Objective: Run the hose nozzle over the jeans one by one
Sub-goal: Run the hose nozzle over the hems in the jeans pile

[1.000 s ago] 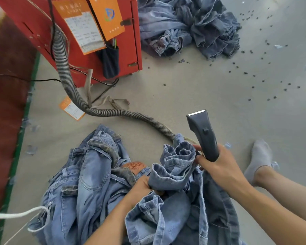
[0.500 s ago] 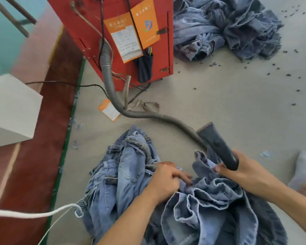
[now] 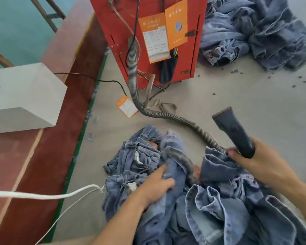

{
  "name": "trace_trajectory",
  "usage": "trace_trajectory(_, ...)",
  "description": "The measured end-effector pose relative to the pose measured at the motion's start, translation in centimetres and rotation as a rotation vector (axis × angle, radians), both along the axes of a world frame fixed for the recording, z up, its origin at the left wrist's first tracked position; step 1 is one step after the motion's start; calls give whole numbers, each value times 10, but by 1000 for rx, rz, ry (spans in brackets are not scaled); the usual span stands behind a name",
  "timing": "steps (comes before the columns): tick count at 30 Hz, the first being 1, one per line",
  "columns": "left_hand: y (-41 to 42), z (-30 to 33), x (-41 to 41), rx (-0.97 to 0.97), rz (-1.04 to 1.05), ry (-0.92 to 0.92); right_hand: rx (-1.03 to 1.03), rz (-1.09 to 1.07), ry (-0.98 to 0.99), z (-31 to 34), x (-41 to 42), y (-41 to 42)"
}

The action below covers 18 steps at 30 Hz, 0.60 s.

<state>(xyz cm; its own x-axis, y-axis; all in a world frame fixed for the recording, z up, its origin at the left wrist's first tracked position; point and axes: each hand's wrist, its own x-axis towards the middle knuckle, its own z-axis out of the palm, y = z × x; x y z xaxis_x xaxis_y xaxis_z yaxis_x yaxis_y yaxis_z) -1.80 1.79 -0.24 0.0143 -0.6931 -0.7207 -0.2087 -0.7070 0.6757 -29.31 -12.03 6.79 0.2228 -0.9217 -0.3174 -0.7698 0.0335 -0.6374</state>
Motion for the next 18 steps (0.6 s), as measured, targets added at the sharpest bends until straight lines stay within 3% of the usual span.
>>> trace_trajectory(3, -10, 25, -47, -162, -479, -189, 87, 141, 10, 9, 31, -12)
trace_trajectory(5, -10, 39, -75, -153, -642, -185, 163, 233, 32, 6, 50, -9)
trace_trajectory(7, -9, 45, -84, -28, -711, -95, 221, 315, 122, -4, 60, 0)
trace_trajectory(10, -24, 44, -44, 215, -496, 355, 203, 361, 235, -18, 58, 15)
trace_trajectory(11, -31, 42, -20, 248, -334, 443, 217, 339, 209, -21, 53, 20)
trace_trajectory(12, -39, 38, 7, 212, -126, 407, 237, 316, 180, -24, 47, 26)
trace_trajectory(13, -47, 30, 33, 141, 116, 227, 261, 299, 158, -25, 38, 31)
trace_trajectory(14, -54, 18, 57, 60, 334, -102, 273, 286, 139, -26, 31, 35)
trace_trajectory(15, -57, 1, 81, 24, 429, -502, 287, 276, 119, -25, 22, 38)
trace_trajectory(16, -54, -17, 98, 65, 433, -787, 289, 264, 105, -26, 19, 40)
trace_trajectory(17, -50, -34, 111, 145, 399, -878, 292, 253, 84, -28, 18, 43)
trace_trajectory(18, -46, -54, 119, 239, 357, -814, 277, 220, 52, -32, 17, 45)
